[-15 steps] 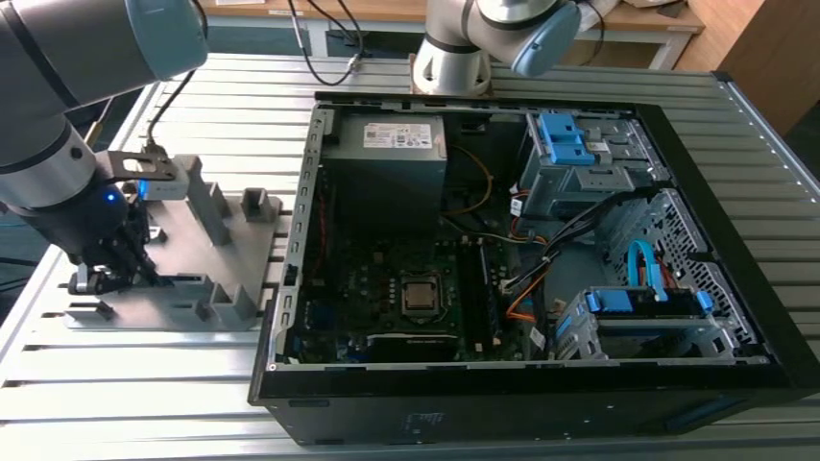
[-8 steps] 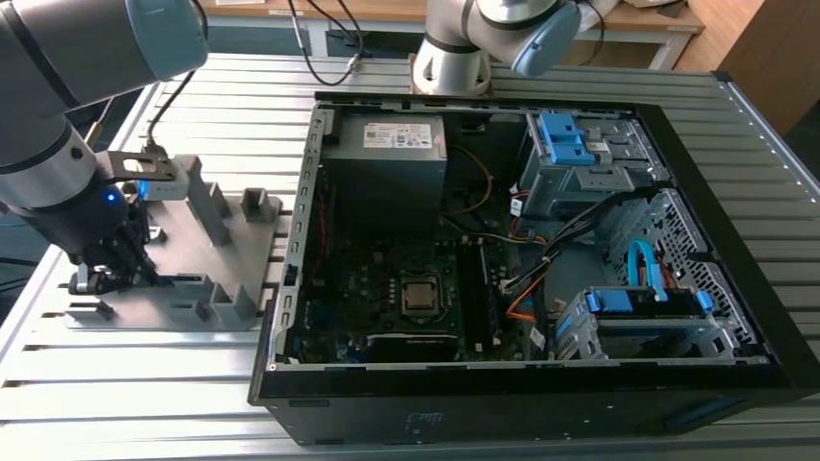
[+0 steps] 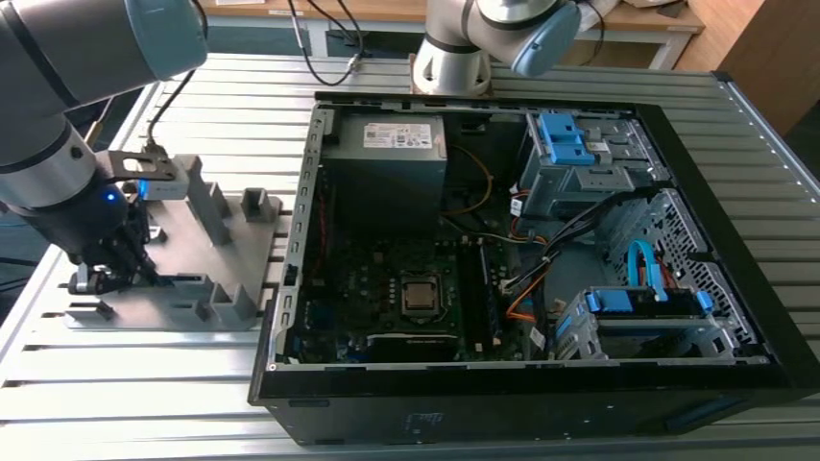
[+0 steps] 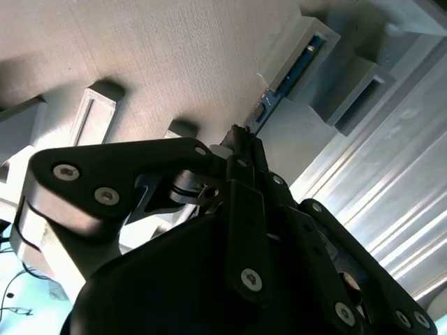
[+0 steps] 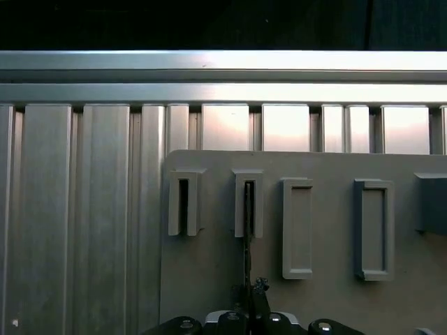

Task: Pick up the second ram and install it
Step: 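Pick up the second ram and move it above second insertion slot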

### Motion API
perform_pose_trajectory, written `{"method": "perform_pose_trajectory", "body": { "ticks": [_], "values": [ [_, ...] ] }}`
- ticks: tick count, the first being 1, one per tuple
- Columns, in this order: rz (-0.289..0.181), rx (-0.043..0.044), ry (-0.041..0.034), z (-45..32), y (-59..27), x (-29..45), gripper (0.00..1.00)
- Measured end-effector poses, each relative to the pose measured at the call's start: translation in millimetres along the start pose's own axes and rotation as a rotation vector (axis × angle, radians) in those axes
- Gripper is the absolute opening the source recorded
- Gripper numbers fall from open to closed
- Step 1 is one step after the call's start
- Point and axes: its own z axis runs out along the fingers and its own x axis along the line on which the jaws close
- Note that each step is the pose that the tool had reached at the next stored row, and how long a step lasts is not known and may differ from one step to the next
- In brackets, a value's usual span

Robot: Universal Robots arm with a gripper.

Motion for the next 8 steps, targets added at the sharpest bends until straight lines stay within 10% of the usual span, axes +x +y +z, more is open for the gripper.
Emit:
{"method": "perform_pose_trajectory", "body": {
  "ticks": [8],
  "values": [
    [0.000,-0.0008,0.0007,-23.7,0.1,-0.3,0.14]
  ]
}}
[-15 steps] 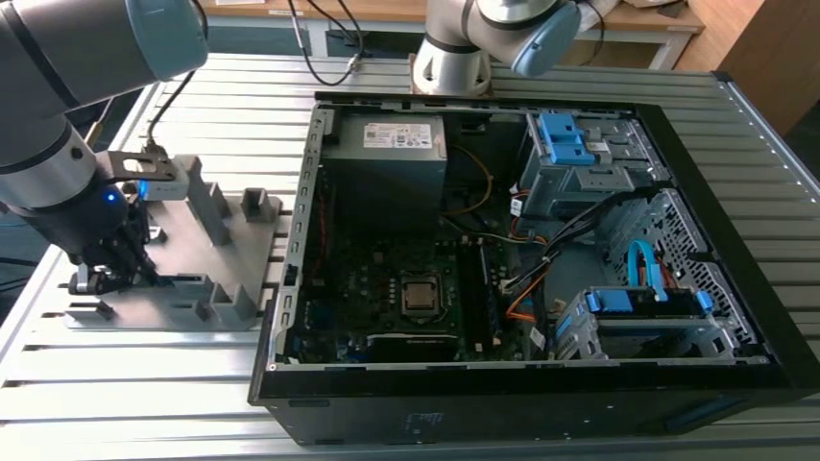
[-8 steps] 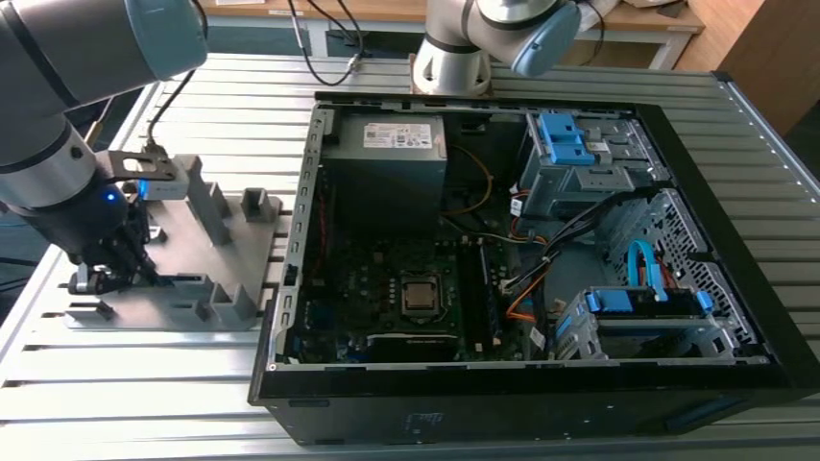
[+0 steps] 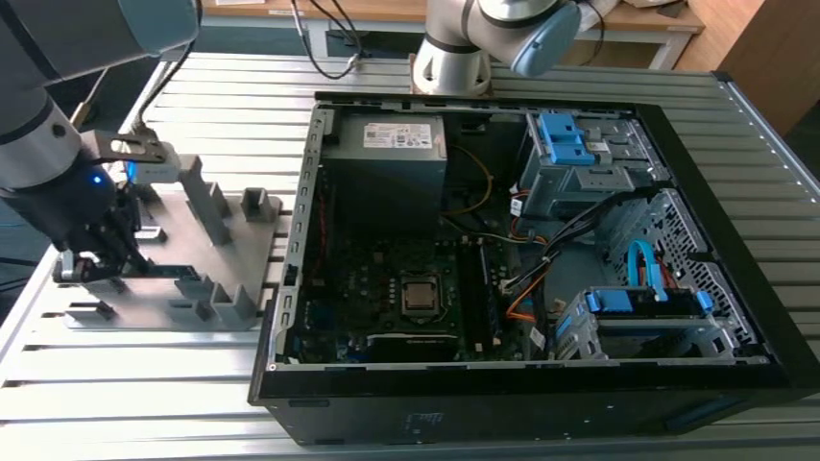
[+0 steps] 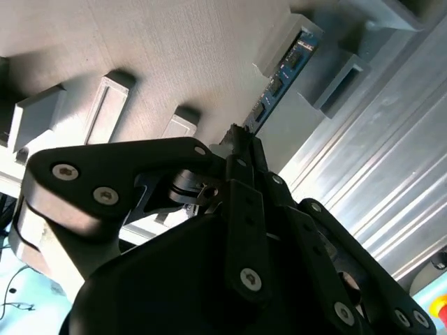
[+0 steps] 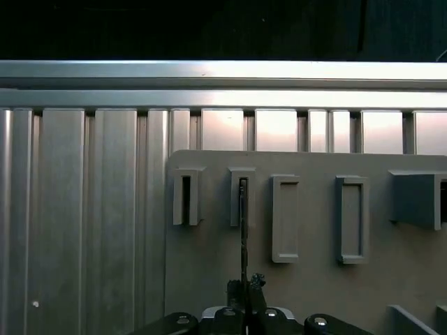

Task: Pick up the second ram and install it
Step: 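Pick up the second ram and move it above second insertion slot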

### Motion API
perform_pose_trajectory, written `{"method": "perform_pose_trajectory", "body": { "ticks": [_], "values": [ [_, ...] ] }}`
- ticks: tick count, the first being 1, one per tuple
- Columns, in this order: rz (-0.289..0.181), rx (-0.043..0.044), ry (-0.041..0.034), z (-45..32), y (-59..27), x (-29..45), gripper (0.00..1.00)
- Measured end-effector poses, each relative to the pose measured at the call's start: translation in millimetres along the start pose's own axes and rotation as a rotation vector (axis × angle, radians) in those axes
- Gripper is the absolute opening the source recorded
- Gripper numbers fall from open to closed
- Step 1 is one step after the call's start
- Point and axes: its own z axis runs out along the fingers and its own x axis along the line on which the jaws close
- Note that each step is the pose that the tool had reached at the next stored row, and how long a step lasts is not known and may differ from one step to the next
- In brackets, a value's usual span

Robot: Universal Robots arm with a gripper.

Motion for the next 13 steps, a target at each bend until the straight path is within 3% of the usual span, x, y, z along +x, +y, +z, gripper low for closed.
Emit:
{"method": "perform_pose_trajectory", "body": {
  "ticks": [8,13],
  "values": [
    [0.000,0.0000,0.0000,-16.4,0.0,-0.3,0.14],
    [0.000,0.0000,0.0000,-20.7,0.0,-0.3,0.14]
  ]
}}
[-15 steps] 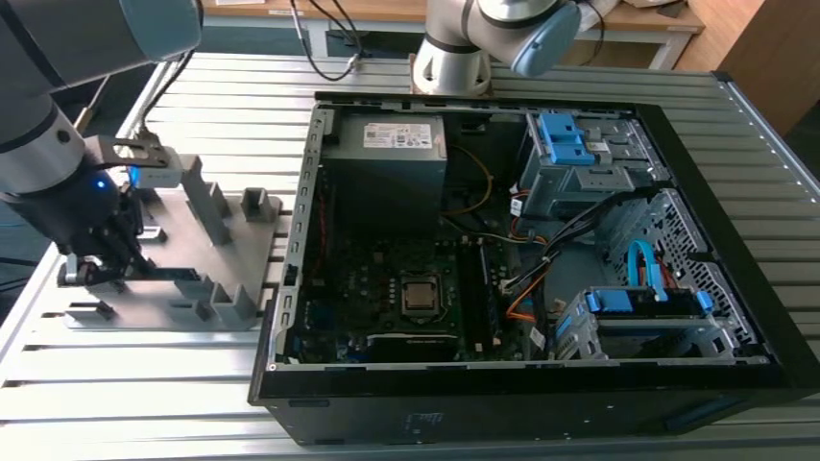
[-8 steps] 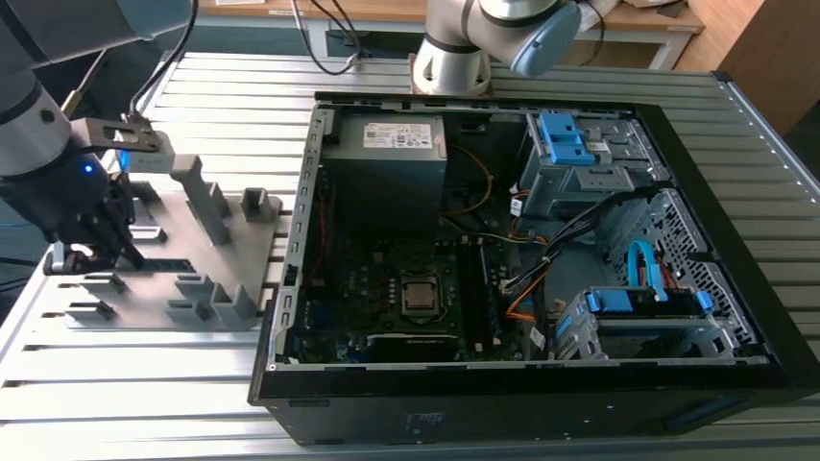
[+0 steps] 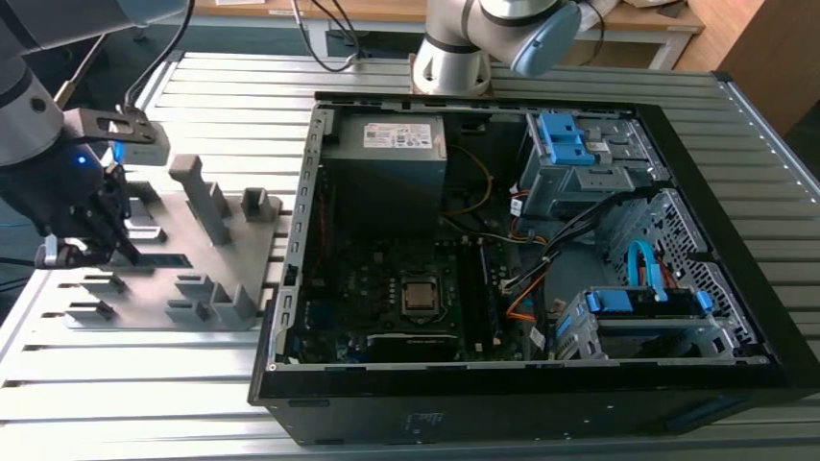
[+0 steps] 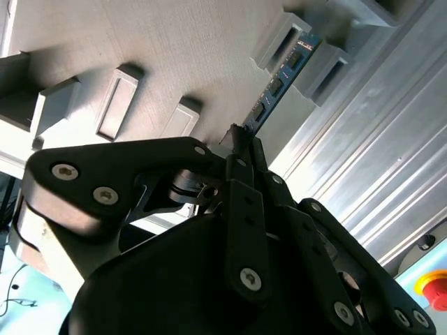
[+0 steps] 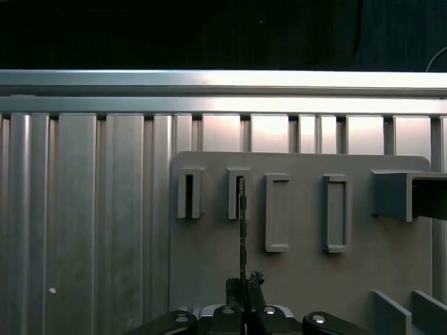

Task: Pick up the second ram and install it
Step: 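Pick up the second ram and move it above second insertion slot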

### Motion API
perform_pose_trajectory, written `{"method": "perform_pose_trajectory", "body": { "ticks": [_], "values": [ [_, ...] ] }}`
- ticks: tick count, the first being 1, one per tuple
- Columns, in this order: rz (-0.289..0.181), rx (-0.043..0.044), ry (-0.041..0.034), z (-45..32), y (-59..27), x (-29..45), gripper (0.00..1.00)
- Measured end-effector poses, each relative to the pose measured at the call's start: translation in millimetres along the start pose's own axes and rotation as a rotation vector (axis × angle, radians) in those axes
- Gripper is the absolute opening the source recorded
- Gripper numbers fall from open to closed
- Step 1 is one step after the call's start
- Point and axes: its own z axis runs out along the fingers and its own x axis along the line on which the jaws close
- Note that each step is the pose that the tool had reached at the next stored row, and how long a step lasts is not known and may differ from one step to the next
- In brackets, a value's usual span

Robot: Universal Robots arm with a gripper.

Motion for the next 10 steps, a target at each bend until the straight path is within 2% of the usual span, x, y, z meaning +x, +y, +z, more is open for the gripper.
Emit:
{"method": "perform_pose_trajectory", "body": {
  "ticks": [10],
  "values": [
    [0.000,0.0001,0.0000,-12.4,0.0,-0.2,0.14]
  ]
}}
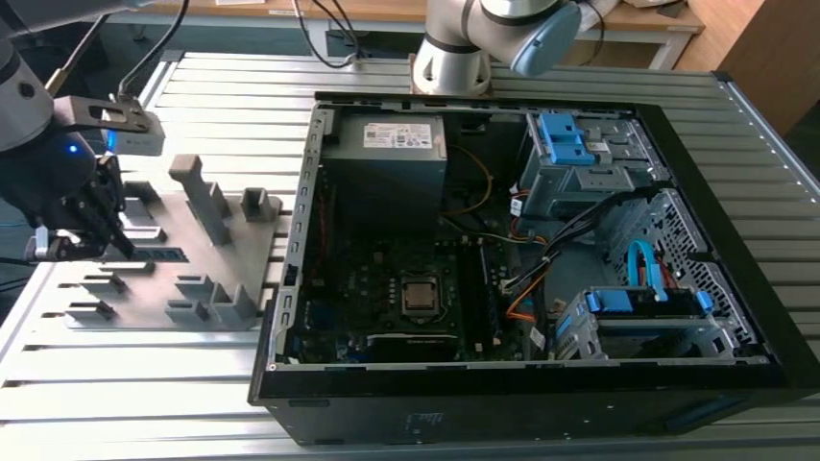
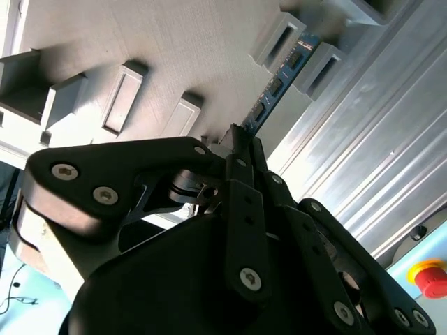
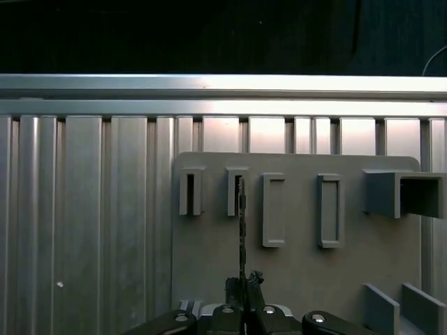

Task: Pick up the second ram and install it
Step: 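Pick up the second ram and move it above second insertion slot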

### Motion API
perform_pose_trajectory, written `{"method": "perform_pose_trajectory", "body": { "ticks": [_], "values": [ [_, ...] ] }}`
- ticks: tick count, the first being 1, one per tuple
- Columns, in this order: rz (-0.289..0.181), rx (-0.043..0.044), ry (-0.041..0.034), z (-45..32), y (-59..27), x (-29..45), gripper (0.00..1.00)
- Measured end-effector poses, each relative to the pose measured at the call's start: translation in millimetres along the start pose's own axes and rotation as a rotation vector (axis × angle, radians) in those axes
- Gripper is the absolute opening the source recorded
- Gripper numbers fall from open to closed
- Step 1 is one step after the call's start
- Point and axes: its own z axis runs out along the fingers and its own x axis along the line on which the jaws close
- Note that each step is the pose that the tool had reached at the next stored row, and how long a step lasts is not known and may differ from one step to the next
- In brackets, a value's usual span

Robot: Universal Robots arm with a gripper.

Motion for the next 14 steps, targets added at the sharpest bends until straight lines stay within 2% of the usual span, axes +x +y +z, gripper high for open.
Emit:
{"method": "perform_pose_trajectory", "body": {
  "ticks": [14],
  "values": [
    [0.000,-0.0001,0.0000,-14.2,0.0,-0.2,0.14]
  ]
}}
